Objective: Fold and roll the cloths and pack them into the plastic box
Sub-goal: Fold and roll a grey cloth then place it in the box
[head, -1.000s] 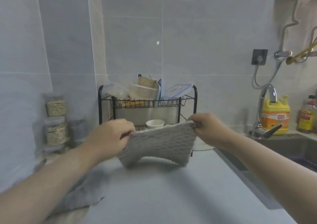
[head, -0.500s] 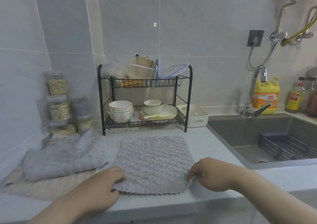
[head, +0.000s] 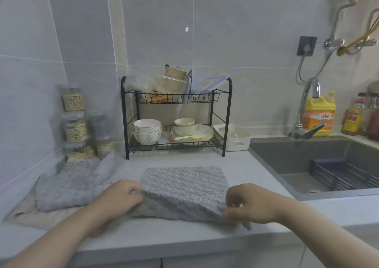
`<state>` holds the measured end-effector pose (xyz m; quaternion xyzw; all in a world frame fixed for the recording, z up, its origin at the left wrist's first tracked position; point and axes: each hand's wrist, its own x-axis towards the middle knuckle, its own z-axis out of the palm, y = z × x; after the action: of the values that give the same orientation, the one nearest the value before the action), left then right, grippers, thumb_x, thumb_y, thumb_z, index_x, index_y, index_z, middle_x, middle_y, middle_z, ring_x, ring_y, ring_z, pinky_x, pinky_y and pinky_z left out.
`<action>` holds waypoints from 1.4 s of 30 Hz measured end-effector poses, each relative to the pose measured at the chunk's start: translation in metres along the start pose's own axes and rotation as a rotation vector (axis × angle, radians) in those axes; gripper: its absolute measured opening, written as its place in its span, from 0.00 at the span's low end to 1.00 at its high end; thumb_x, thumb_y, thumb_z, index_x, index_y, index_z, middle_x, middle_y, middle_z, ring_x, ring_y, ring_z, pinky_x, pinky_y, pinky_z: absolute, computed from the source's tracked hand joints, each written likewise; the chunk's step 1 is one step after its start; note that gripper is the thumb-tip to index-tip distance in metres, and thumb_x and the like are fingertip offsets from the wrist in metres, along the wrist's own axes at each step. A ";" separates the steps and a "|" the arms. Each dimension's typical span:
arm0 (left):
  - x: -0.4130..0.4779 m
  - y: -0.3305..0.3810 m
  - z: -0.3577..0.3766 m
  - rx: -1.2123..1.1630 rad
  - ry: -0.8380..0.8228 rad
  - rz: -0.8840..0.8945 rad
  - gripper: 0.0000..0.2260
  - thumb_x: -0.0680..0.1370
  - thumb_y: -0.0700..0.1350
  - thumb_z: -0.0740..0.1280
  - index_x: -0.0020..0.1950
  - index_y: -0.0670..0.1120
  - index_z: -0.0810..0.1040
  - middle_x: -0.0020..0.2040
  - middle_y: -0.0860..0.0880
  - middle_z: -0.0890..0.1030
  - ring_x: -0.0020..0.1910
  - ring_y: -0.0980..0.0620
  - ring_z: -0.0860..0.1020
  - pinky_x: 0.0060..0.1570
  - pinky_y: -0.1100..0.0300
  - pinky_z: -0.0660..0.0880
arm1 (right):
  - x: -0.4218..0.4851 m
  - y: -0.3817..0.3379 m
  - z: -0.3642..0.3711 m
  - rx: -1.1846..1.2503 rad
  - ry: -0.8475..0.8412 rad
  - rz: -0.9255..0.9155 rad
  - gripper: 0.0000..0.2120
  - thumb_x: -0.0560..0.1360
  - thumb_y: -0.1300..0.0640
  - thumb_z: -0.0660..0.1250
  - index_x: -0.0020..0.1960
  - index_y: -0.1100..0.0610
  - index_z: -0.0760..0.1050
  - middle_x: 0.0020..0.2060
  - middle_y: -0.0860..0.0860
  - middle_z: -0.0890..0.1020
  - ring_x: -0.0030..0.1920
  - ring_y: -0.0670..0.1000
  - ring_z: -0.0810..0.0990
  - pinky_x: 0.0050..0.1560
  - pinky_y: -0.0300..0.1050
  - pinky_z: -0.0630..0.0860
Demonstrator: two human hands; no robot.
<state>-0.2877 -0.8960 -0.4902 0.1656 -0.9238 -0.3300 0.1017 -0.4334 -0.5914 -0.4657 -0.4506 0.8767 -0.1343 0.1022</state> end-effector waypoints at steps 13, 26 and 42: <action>0.102 0.003 0.004 0.061 0.138 -0.165 0.16 0.75 0.43 0.64 0.32 0.48 0.60 0.27 0.50 0.62 0.27 0.52 0.62 0.30 0.58 0.54 | 0.111 0.027 -0.013 0.239 0.294 0.184 0.07 0.72 0.62 0.62 0.41 0.62 0.78 0.35 0.53 0.78 0.36 0.50 0.73 0.36 0.42 0.70; 0.152 -0.017 0.021 0.506 0.011 -0.225 0.08 0.73 0.40 0.60 0.51 0.48 0.74 0.45 0.50 0.75 0.45 0.50 0.75 0.38 0.59 0.70 | 0.194 0.064 0.008 -0.083 0.218 0.188 0.13 0.78 0.51 0.63 0.50 0.60 0.79 0.50 0.54 0.82 0.49 0.55 0.77 0.49 0.43 0.73; 0.126 0.004 0.025 0.474 0.168 0.184 0.17 0.82 0.47 0.56 0.70 0.50 0.71 0.71 0.54 0.69 0.70 0.52 0.66 0.68 0.59 0.61 | 0.178 0.060 0.026 -0.337 0.363 0.076 0.19 0.80 0.48 0.54 0.67 0.54 0.69 0.68 0.54 0.69 0.67 0.57 0.68 0.65 0.51 0.67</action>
<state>-0.4128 -0.9255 -0.4964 0.1271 -0.9747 -0.0792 0.1659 -0.5731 -0.7071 -0.5198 -0.3964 0.9070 -0.0609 -0.1286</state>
